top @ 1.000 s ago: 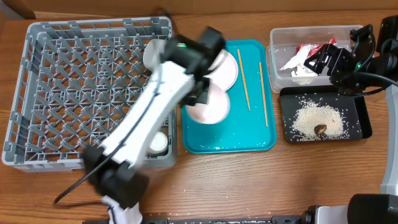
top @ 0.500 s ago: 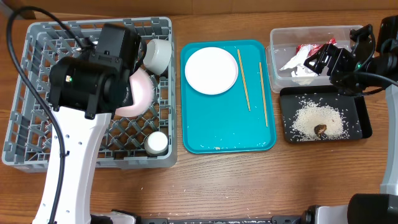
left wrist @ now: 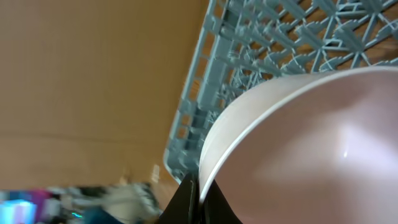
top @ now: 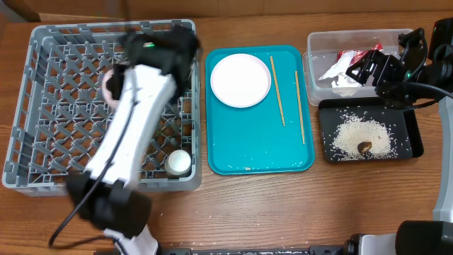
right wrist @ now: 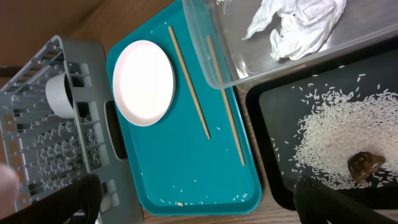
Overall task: Sort waste into correct bins and load items into the dishwasher
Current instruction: 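Carry the pink-white bowl into the dish rack with the left gripper, then release the bowl in the rack and withdraw the left gripper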
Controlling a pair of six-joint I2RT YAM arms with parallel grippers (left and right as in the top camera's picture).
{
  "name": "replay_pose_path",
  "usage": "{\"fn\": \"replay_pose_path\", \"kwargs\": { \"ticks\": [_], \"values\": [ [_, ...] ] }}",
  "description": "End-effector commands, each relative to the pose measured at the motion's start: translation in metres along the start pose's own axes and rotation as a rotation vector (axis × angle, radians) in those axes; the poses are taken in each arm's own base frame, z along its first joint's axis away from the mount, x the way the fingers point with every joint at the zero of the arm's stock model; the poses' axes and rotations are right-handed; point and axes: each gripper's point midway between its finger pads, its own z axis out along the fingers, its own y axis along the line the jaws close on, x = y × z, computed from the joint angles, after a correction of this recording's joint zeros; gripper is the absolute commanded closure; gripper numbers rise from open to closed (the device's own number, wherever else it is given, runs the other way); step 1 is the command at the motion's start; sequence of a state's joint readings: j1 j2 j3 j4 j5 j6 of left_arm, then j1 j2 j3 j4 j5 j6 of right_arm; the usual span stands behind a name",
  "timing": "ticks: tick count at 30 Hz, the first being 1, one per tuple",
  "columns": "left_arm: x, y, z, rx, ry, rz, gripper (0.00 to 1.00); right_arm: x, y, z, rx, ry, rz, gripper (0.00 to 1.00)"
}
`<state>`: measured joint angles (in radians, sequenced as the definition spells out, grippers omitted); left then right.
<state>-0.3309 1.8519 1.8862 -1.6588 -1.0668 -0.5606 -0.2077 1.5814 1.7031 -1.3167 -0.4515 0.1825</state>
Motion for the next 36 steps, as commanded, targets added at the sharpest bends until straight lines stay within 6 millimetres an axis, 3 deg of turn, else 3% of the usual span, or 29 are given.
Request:
{"fn": "replay_pose_path", "kwargs": {
  "ticks": [1,4,7,17,25,36],
  "values": [
    [-0.023,-0.01,-0.017,-0.156,-0.152,0.039,0.96,0.0,0.0,0.001,0.004,-0.003,-0.014,0.0],
    [-0.032,-0.028,-0.022,-0.207,-0.21,0.065,0.96,0.0,0.0,0.001,0.004,-0.003,-0.014,0.0],
    [-0.034,-0.052,-0.014,-0.238,-0.214,0.11,0.96,0.0,0.0,0.001,0.004,-0.003,-0.014,0.0],
    [-0.022,-0.096,0.006,-0.231,-0.152,0.181,0.96,0.0,0.0,0.001,0.004,-0.003,-0.014,0.0],
    [-0.006,-0.108,0.01,-0.157,-0.069,0.173,0.96,0.0,0.0,0.001,0.004,-0.003,-0.014,0.0],
    [0.0,-0.109,0.012,-0.148,-0.045,0.178,0.96,0.0,0.0,0.001,0.004,-0.003,-0.014,0.0]
  ]
}}
